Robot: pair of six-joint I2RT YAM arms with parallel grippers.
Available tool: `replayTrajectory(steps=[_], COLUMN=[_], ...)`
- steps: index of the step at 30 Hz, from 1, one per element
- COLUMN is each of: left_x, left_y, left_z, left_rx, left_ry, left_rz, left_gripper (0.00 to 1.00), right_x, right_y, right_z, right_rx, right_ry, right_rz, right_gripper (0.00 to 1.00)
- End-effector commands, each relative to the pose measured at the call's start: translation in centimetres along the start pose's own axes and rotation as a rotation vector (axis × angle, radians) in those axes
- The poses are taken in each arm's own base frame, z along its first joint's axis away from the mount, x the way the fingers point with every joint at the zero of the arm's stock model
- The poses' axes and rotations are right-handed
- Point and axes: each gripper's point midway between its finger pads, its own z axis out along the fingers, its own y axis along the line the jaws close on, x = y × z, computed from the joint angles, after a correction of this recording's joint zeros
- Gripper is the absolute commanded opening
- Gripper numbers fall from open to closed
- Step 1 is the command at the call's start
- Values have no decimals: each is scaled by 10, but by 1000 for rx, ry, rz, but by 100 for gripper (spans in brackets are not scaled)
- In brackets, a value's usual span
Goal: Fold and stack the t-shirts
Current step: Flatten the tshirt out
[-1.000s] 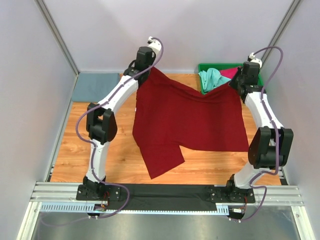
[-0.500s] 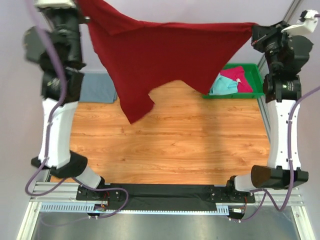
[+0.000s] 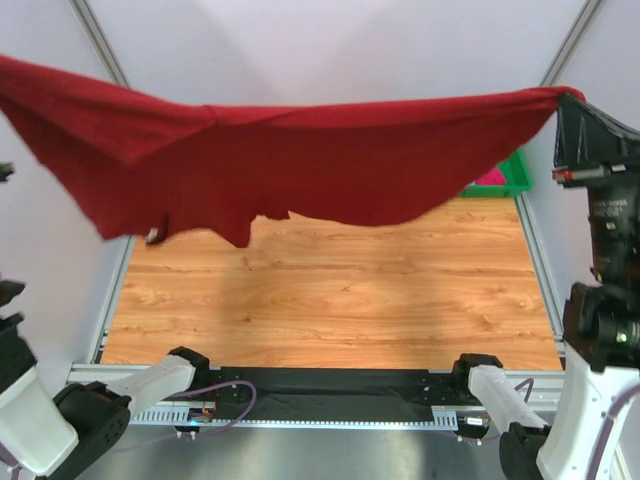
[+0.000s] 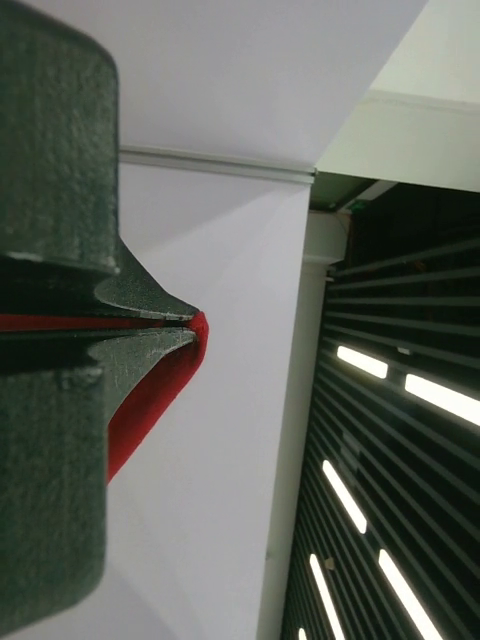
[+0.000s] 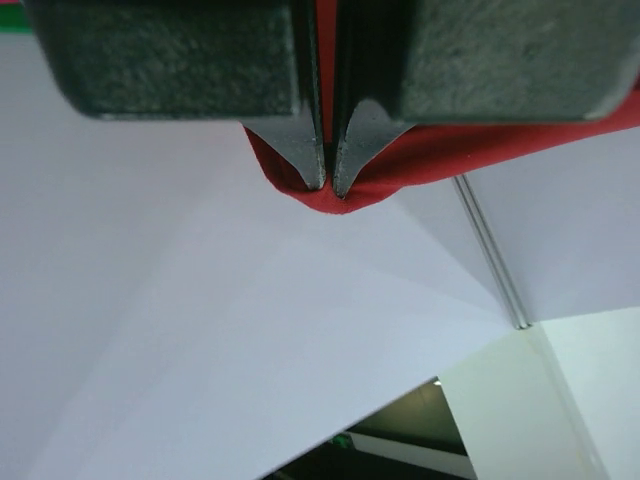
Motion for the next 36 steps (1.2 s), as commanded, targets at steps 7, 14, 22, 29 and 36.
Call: replayTrajectory(steps=[7,14,22,29,36], left_x=[77,378,690,788,782], left_y=[-19,-72,-87,-90,-90], left_z=[26,-8,-164,-218,-218], left_rx=[18,159,230,187,177], left_ry=[141,710,1245,1407,1431], left_rz=[75,231,337,314,298], left_gripper=[0,0,0,0,0], right_x=[55,191,358,421,424], right_y=[-43,-162,-305,-358,-360], right_z=[11,-9,-108,-130,-122], right_rx=[97,366,673,763,765], right_ry=[125,387,719,933,956], right_rz=[44,-28,-107,-120,-93], right_gripper=[0,0,0,0,0])
